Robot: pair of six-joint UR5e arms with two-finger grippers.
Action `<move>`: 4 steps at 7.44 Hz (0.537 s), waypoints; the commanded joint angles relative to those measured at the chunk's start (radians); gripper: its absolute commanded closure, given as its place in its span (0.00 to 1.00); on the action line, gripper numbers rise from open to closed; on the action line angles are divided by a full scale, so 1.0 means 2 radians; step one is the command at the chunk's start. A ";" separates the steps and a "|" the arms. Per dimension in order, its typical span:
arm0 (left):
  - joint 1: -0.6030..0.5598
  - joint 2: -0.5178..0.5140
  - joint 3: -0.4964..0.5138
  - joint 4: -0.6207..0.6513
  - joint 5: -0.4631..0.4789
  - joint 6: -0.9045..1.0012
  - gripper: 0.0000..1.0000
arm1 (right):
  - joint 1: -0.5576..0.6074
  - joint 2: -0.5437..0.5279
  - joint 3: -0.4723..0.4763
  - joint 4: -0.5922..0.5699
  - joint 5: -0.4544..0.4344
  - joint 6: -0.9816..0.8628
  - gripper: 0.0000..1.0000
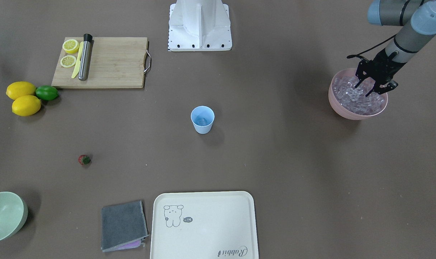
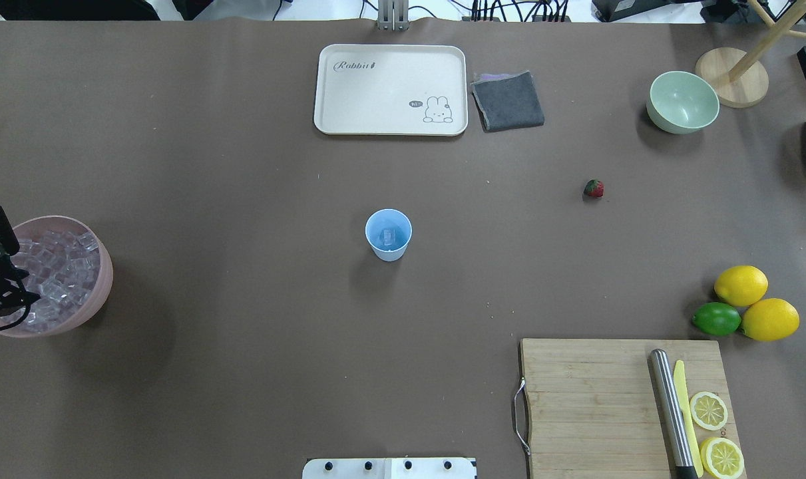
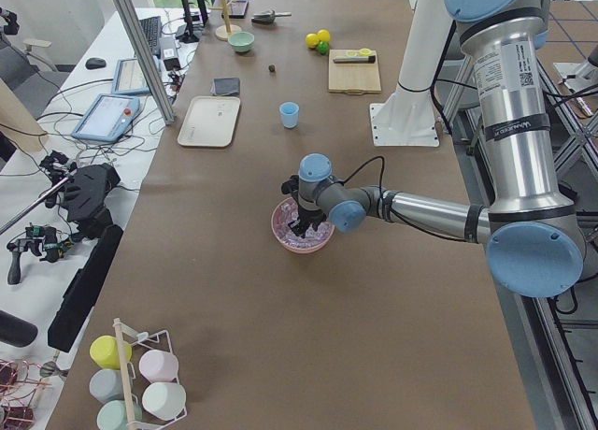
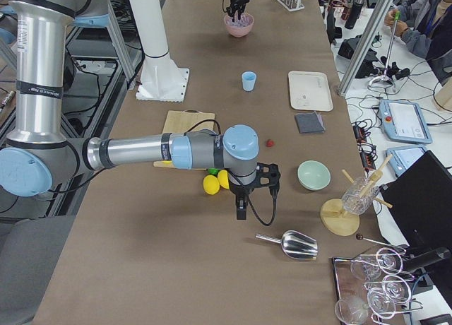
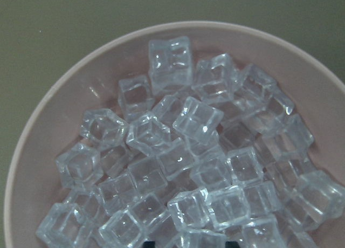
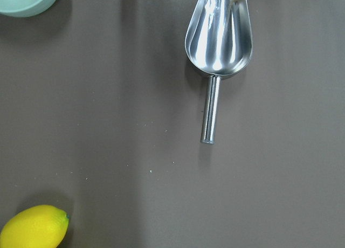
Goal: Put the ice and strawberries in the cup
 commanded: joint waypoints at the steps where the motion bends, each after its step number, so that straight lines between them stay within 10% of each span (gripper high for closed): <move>1: 0.001 -0.001 0.001 0.000 -0.001 -0.001 0.48 | 0.000 -0.001 0.000 0.000 0.000 0.000 0.00; 4: 0.002 -0.002 0.001 0.000 0.000 -0.001 0.56 | 0.000 -0.001 0.000 0.000 0.000 0.000 0.00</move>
